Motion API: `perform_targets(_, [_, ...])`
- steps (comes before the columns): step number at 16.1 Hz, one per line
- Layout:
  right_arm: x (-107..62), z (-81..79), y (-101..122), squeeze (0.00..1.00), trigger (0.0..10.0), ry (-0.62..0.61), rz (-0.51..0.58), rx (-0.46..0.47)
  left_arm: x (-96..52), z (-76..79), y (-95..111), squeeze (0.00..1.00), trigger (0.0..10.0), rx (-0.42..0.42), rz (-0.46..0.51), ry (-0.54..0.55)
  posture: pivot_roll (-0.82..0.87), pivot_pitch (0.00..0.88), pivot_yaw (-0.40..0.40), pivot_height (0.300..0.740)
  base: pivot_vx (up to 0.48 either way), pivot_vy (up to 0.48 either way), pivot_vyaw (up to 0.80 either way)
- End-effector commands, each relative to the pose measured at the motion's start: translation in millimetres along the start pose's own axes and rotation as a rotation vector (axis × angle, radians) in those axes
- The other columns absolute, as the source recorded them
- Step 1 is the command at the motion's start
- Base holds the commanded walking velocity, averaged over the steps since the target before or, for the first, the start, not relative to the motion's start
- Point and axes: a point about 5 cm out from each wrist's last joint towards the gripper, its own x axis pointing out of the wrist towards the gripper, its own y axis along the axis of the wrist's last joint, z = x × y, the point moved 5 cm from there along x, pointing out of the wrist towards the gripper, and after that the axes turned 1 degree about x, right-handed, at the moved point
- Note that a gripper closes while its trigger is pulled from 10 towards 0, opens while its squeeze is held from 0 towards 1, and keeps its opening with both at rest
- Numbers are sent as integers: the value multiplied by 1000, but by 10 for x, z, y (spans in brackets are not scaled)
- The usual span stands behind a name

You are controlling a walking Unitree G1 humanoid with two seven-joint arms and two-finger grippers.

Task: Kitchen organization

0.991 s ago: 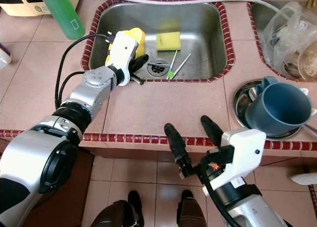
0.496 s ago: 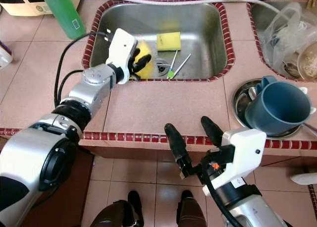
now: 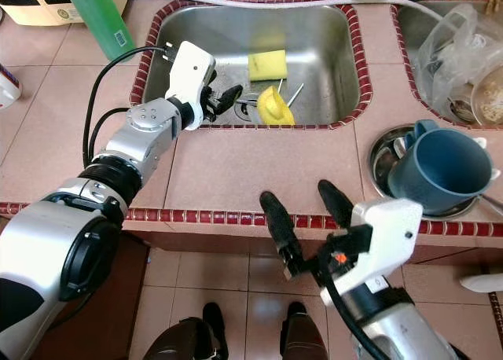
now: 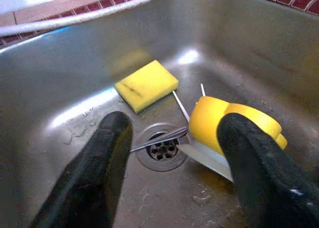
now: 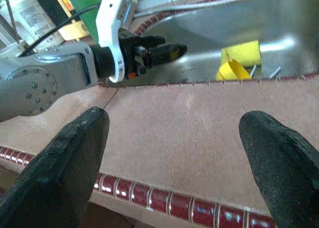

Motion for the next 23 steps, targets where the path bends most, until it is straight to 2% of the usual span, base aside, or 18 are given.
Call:
perform_targets(1, [27,-1,-18,0,10000,9,-5,0,-32,-108,58,1000,10000,-7,23,15,-269,305,89,740,0,0,0])
perform_targets(4, [156,7,-33,0,10000,36,9,-11,-107,-225,9,1000,10000,-65,40,27,-233,266,82,740,0,0,0])
perform_targets(7, [289,40,-57,0,10000,59,23,-22,-250,-428,-103,1000,10000,-90,45,70,-204,213,73,740,0,0,0])
perform_targets(9, [352,75,-73,0,10000,65,30,-31,-311,-501,-152,1000,10000,-111,47,87,-198,170,67,740,0,0,0])
perform_targets(10, [413,132,-85,0,10000,60,40,-51,-388,-578,-201,1000,10000,-132,54,112,-201,135,63,740,0,0,0])
perform_targets(12, [489,244,-143,0,10000,43,36,-78,-457,-616,-274,1000,10000,-175,62,147,-204,87,63,740,0,0,0])
perform_targets(13, [503,288,-170,0,10000,30,29,-98,-479,-611,-303,733,10000,-184,63,153,-205,78,62,740,0,0,0])
perform_targets(14, [526,337,-202,0,10000,17,27,-109,-510,-606,-356,0,10000,-199,60,168,-208,56,64,740,0,0,0])
perform_targets(18, [567,398,-270,0,10000,6,28,-130,-545,-517,-480,0,10000,-188,47,195,-209,21,71,740,0,0,0])
perform_targets(21, [591,460,-302,0,10000,-4,50,-153,-598,-354,-560,0,10000,-188,28,169,-206,0,77,740,0,0,0])
perform_targets(23, [602,478,-320,0,10000,-5,56,-162,-627,-314,-593,0,10000,-189,24,166,-203,0,77,740,0,0,0])
